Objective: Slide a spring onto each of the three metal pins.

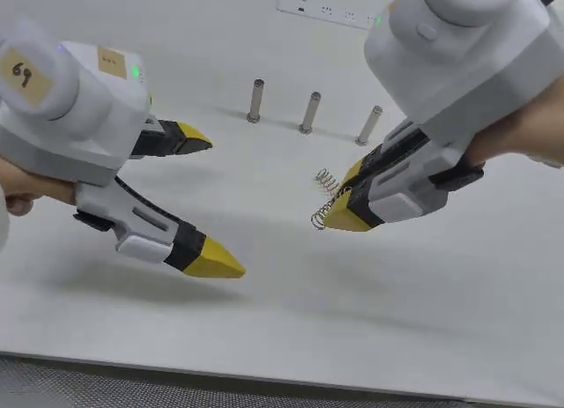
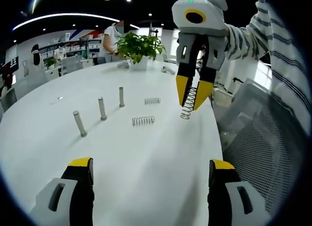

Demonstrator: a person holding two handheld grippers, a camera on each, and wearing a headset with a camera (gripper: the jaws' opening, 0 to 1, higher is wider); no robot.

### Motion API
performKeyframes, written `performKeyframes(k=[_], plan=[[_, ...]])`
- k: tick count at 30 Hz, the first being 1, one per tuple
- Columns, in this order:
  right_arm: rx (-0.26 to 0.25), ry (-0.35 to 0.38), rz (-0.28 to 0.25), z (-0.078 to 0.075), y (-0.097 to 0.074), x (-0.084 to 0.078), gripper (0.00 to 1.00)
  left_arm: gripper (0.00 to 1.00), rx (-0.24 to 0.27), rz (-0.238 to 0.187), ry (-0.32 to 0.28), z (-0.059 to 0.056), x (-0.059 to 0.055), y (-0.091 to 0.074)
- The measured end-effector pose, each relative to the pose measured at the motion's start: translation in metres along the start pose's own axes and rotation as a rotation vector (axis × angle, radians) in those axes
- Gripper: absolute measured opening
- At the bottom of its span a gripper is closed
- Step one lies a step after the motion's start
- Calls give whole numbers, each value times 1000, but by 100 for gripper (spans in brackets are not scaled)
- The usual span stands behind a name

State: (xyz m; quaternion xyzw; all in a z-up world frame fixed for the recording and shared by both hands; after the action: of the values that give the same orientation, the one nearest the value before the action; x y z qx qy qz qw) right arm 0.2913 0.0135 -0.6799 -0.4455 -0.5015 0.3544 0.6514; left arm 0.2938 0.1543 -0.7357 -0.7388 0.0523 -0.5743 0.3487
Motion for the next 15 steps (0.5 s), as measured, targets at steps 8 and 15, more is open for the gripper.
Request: performKeyframes(k=[8,15], plan=[[-2,8,9,-3,-2,0,7,98,63,-16,-47,15,-6,-5],[-27,-20,26,-12,-4,5,7,98,65,-3,-74,21,-14,-10]])
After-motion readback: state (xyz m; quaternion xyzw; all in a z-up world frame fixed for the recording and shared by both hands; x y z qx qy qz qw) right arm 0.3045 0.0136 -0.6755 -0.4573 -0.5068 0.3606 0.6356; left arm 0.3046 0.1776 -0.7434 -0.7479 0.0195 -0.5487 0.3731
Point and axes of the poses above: the centre of the closed fingertips' face, and the gripper's own axes: y roughly forward along the fingers, z roughly to its left, x roughly out of its top, the point moved 6 cm from there along -y, roughly backward along the fingers, and after that the axes turned 3 degrees about z, right-handed, at the moved point
